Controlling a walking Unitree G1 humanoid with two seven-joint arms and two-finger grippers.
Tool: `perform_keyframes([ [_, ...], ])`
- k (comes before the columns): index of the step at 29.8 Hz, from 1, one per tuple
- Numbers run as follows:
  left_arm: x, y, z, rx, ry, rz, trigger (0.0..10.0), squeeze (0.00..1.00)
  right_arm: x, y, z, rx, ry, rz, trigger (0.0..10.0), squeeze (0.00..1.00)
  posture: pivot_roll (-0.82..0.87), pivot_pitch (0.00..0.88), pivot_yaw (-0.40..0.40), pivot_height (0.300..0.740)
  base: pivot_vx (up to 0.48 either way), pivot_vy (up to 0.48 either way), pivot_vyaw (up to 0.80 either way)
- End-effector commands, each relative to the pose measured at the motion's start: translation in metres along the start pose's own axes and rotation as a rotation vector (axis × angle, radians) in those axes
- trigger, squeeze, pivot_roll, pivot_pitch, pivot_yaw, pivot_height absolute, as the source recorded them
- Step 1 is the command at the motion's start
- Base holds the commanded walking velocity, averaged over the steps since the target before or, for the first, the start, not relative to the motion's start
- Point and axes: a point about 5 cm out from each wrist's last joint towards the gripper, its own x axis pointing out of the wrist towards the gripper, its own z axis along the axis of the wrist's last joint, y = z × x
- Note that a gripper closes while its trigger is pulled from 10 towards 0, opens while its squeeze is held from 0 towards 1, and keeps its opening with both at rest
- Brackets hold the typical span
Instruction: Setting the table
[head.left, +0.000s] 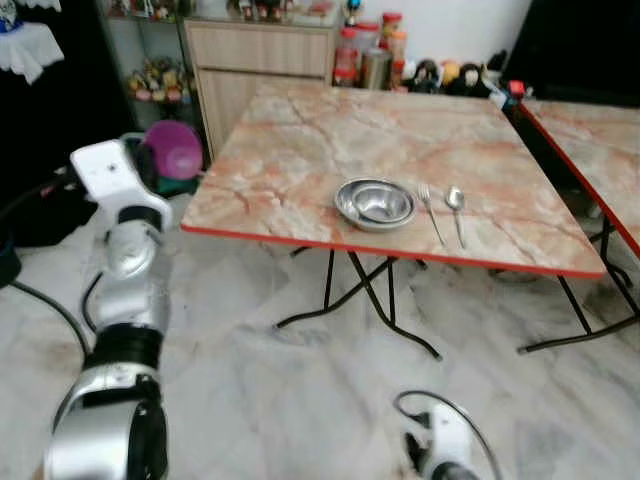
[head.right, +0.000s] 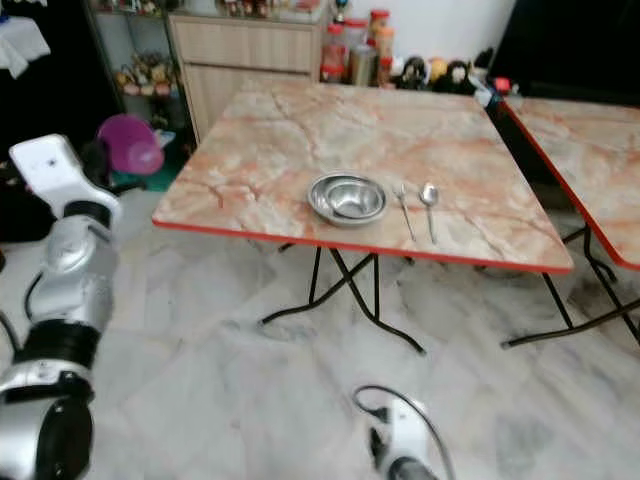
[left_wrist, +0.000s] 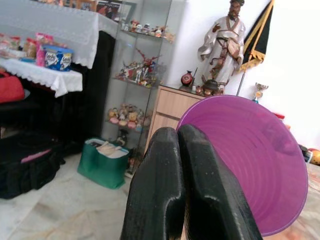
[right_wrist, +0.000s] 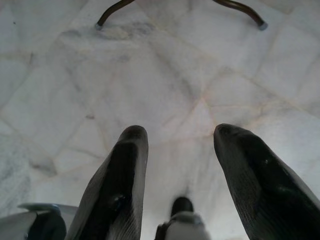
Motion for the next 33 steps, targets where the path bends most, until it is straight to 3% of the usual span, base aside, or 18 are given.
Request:
perform_keyframes([
  [1,0.0024,-0.0152,0.0023,-0.006,-0.005,-0.046,10.0,0.0,-0.0019,-0.0135,-0.0014,0.007,0.004,-0.039,10.0,0.0,-0.02,0.0,-0.033,0.74,0.375,0.0,0.0],
  [33,0.0028,-0.0189,0.0013,-0.013,0.0,-0.065,10.0,0.0,-0.003,-0.0171,-0.0054,-0.011,0.024,-0.067,10.0,0.0,-0.03,0.0,-0.032,0.74,0.354,0.0,-0.07],
])
